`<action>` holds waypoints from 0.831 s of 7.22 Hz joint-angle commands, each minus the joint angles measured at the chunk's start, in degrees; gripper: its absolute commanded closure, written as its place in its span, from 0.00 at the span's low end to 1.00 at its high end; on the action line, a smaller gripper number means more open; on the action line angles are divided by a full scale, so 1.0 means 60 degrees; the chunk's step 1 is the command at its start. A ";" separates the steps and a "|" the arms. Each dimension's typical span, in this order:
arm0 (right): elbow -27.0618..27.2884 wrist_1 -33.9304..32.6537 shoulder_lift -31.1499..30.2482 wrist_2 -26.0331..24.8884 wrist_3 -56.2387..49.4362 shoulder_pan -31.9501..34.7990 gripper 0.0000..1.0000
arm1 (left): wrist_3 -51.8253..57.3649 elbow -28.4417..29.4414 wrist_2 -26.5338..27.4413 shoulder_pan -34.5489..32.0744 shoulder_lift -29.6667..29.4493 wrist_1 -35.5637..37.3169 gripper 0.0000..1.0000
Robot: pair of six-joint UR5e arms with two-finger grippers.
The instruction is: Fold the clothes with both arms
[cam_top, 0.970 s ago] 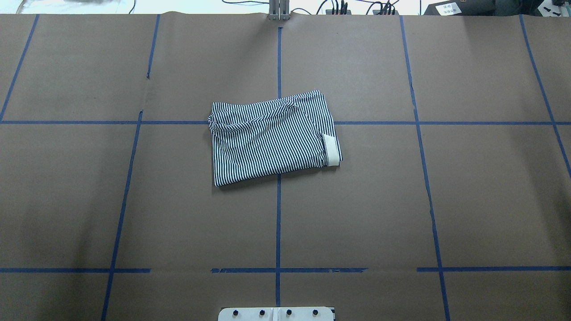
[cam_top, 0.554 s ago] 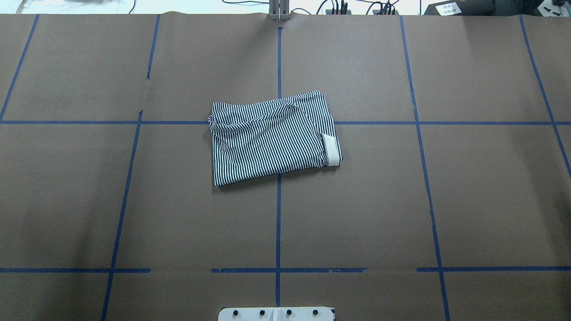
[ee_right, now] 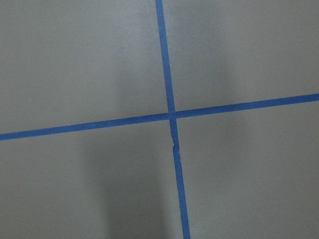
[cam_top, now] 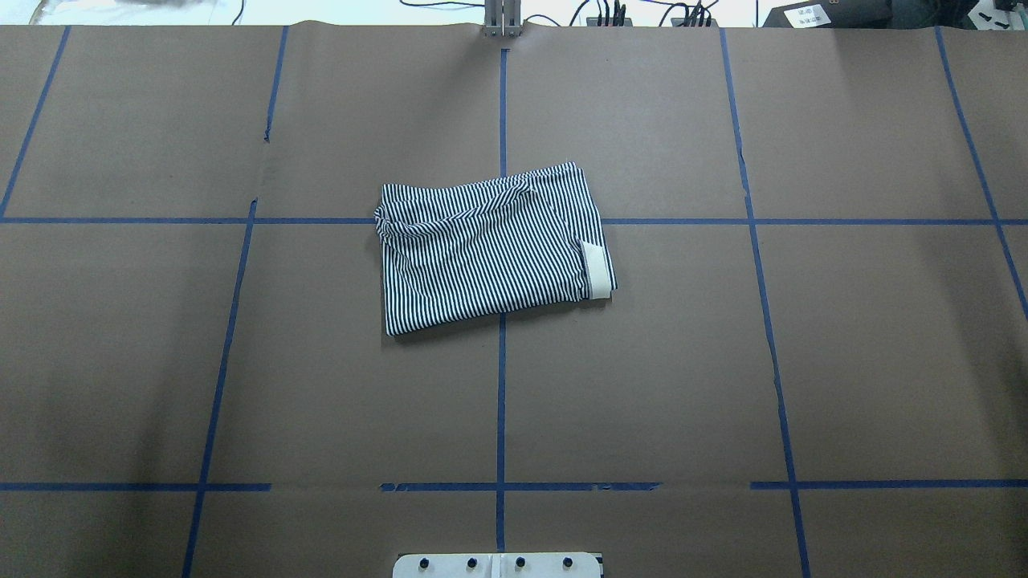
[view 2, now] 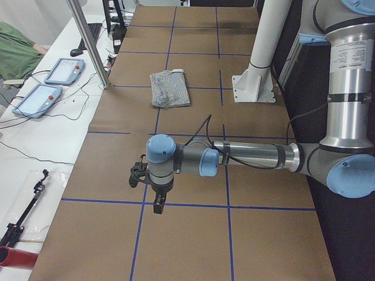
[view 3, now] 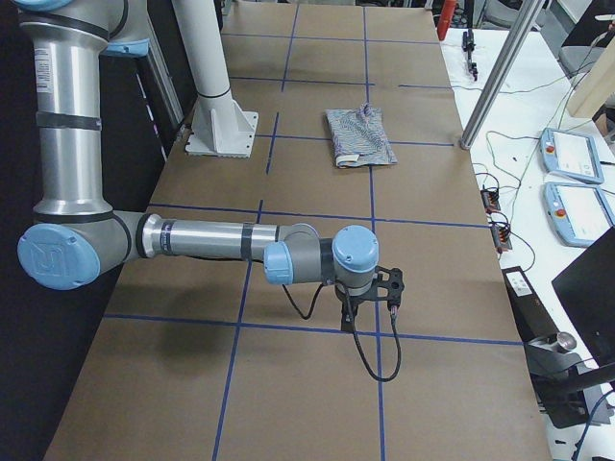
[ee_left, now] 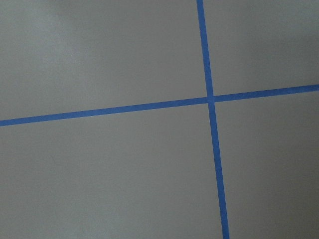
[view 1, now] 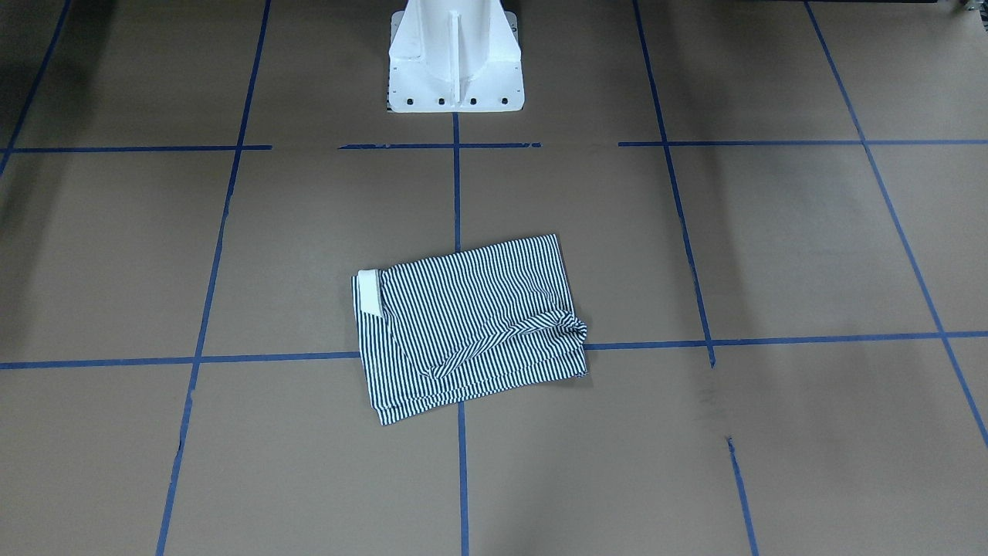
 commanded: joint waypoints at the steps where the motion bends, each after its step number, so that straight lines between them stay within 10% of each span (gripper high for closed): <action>1: 0.0016 0.0000 0.0000 0.0012 -0.0027 0.0001 0.00 | 0.0052 -0.0063 -0.0644 0.0000 -0.0012 -0.0026 0.00; 6: 0.0016 0.0000 0.0000 0.0041 -0.0027 -0.0014 0.00 | 0.0052 -0.0093 -0.0911 0.0029 -0.0012 -0.0041 0.00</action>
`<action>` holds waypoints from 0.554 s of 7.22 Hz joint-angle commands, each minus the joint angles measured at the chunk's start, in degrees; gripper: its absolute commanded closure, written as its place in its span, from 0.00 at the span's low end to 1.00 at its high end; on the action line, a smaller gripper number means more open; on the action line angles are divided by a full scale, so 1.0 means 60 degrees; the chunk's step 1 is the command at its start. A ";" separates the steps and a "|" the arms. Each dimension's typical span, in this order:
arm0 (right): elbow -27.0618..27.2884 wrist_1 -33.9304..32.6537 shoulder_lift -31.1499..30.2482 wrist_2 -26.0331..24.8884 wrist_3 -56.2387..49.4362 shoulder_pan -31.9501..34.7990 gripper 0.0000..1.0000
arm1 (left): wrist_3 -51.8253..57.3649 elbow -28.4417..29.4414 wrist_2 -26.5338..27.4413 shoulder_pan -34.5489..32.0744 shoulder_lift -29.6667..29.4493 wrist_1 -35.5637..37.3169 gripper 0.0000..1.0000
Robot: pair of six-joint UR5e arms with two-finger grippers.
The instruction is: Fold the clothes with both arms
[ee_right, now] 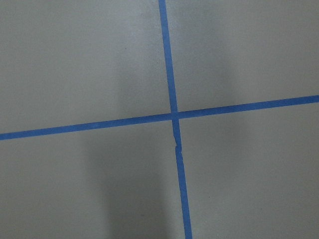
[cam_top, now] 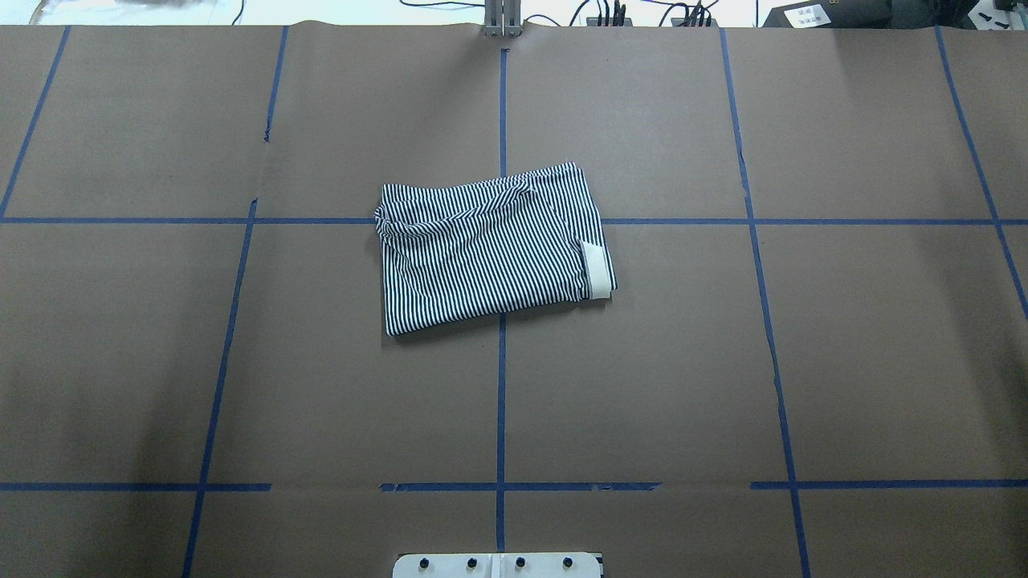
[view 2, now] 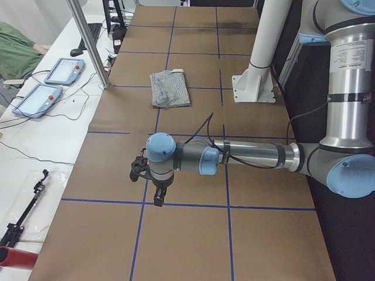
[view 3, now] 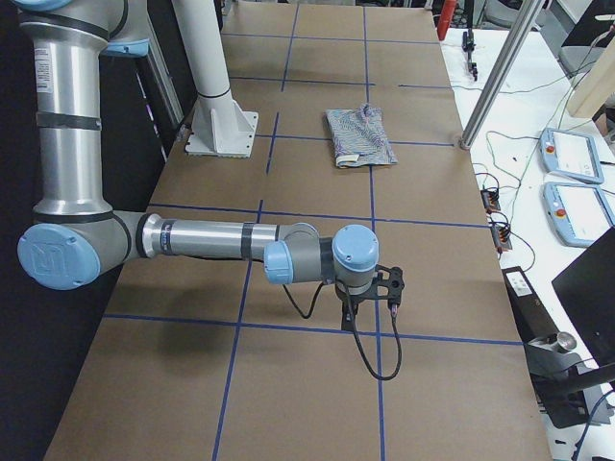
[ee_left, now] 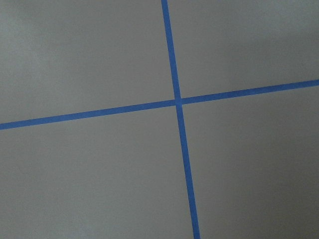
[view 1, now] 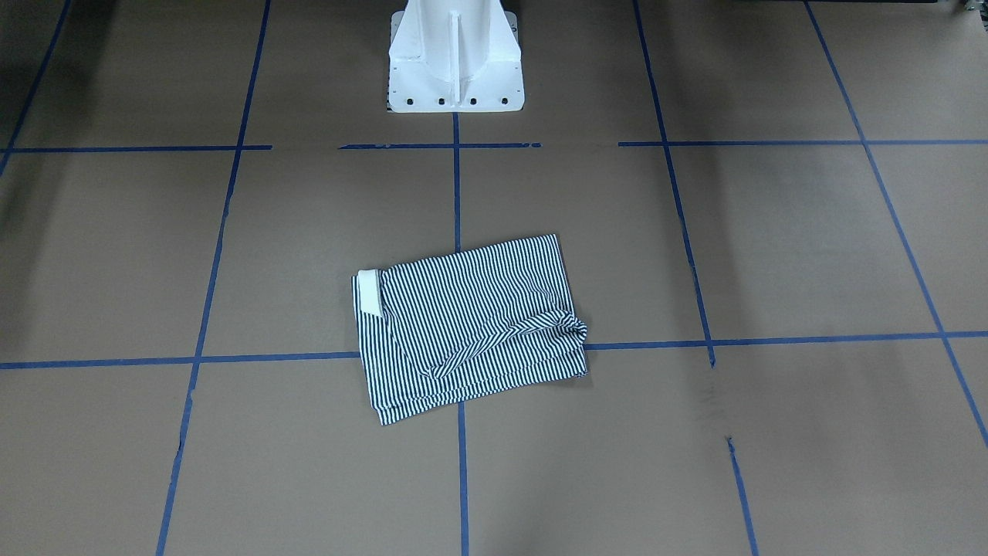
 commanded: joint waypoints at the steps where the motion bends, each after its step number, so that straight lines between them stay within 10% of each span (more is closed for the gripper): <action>1: -0.0012 -0.0001 0.0000 -0.0028 0.0000 0.0002 0.00 | -0.0005 0.0002 -0.0025 0.0001 0.0000 -0.0002 0.00; 4: -0.0099 0.0013 0.0058 -0.0072 0.0014 -0.0042 0.00 | 0.0010 -0.0013 -0.0025 0.0001 0.0000 -0.0002 0.00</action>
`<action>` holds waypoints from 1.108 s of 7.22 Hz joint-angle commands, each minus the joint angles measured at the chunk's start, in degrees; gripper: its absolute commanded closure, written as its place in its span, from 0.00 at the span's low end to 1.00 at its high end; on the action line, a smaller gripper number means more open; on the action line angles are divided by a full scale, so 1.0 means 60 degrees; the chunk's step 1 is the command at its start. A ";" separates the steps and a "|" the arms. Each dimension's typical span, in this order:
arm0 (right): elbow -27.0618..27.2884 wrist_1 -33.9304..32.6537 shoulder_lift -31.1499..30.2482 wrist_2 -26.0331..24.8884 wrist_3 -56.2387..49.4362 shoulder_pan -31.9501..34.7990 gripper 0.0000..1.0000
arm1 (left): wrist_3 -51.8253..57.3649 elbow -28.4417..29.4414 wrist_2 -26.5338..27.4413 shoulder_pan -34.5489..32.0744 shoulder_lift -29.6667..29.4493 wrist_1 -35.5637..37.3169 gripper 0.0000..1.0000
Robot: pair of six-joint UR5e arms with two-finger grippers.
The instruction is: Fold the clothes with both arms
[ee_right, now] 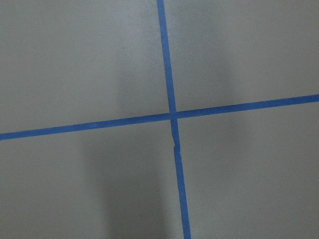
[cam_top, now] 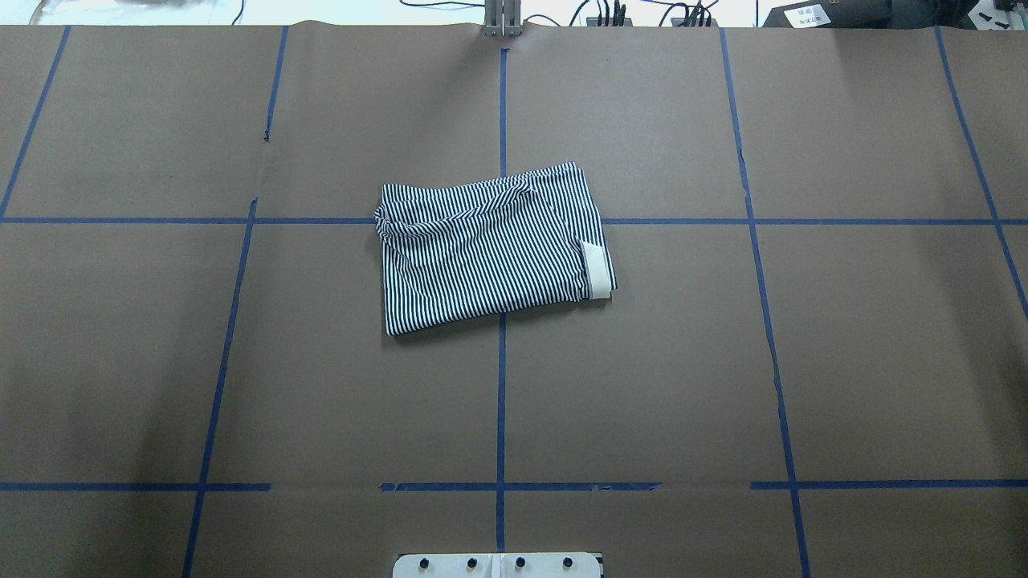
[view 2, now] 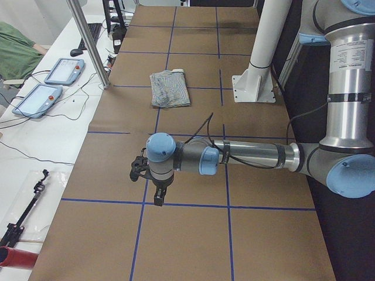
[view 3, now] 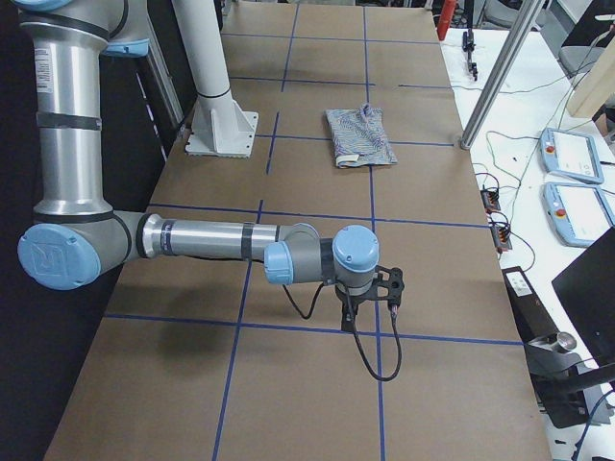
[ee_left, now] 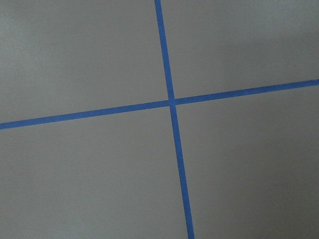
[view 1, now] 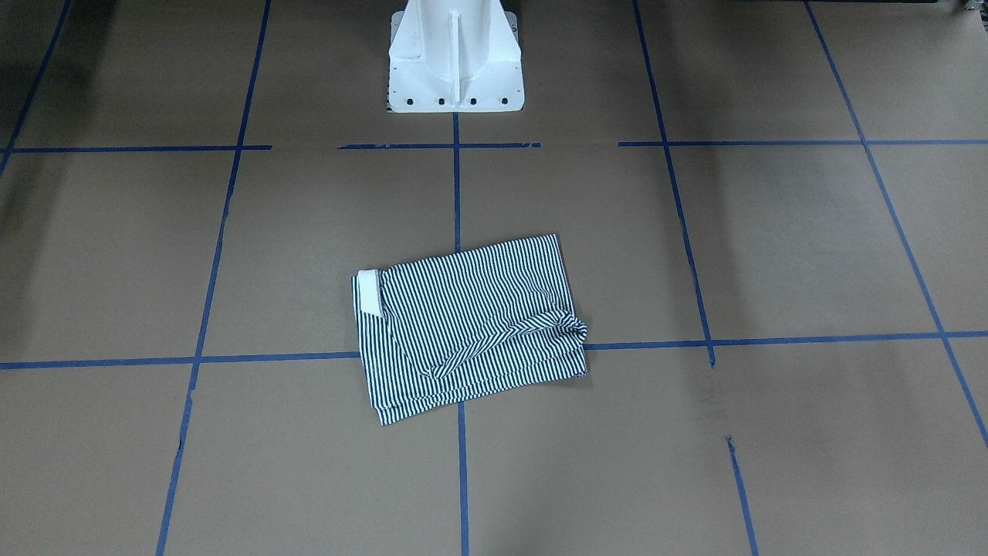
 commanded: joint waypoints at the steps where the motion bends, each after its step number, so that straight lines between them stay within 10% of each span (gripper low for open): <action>1: -0.0047 0.0002 0.0052 -0.0189 0.0017 -0.0093 0.00 | -0.0007 -0.0027 0.0000 0.0000 0.0000 0.0000 0.00; 8: -0.0135 -0.0012 0.0243 -0.0587 -0.0100 -0.0226 0.00 | 0.0008 -0.0042 0.0014 -0.0015 0.0058 -0.0029 0.00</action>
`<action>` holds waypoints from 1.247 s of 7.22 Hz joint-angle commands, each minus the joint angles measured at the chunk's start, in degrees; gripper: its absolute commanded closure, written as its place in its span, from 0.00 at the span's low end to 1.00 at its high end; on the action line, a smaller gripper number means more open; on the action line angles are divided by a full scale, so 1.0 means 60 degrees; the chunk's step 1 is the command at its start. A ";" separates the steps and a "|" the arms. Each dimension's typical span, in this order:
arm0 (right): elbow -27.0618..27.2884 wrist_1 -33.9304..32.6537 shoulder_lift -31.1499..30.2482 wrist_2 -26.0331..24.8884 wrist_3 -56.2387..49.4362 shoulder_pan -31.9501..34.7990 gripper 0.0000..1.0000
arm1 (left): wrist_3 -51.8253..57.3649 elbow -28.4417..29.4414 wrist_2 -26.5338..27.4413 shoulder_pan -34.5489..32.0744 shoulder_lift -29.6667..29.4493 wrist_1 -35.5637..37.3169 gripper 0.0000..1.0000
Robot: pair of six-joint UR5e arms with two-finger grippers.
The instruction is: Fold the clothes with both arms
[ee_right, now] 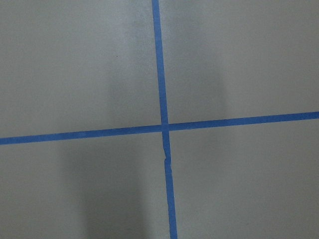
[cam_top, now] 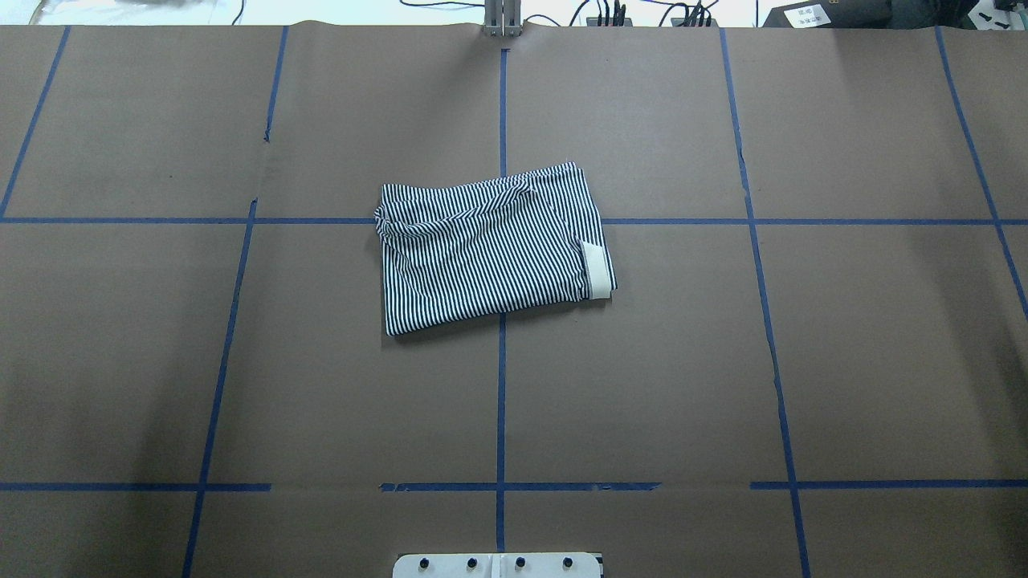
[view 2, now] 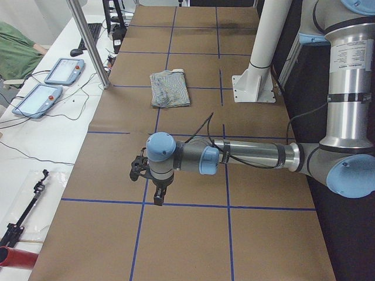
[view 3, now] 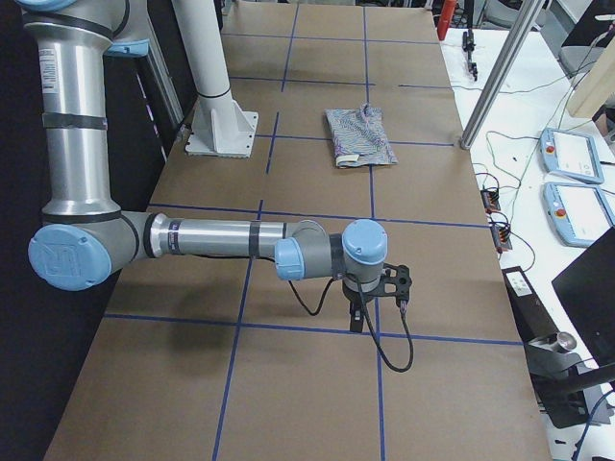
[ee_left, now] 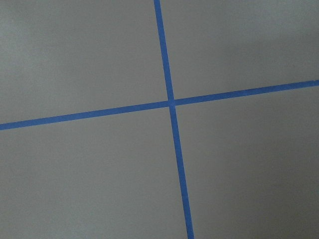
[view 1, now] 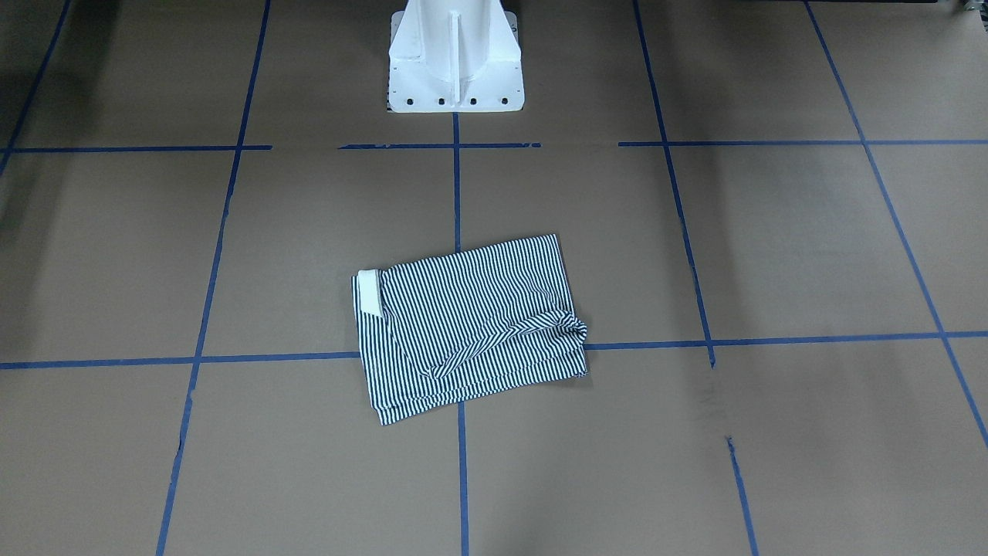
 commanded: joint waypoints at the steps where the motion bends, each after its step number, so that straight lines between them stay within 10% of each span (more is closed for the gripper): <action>1: 0.0000 -0.0012 -0.0059 0.0058 0.0002 0.0001 0.00 | 0.0016 0.0004 -0.0007 -0.0007 0.0140 -0.0066 0.00; 9: 0.0073 0.0003 -0.0103 0.0072 0.0017 0.0015 0.00 | 0.0002 -0.0435 -0.0008 0.0008 0.0565 -0.0066 0.00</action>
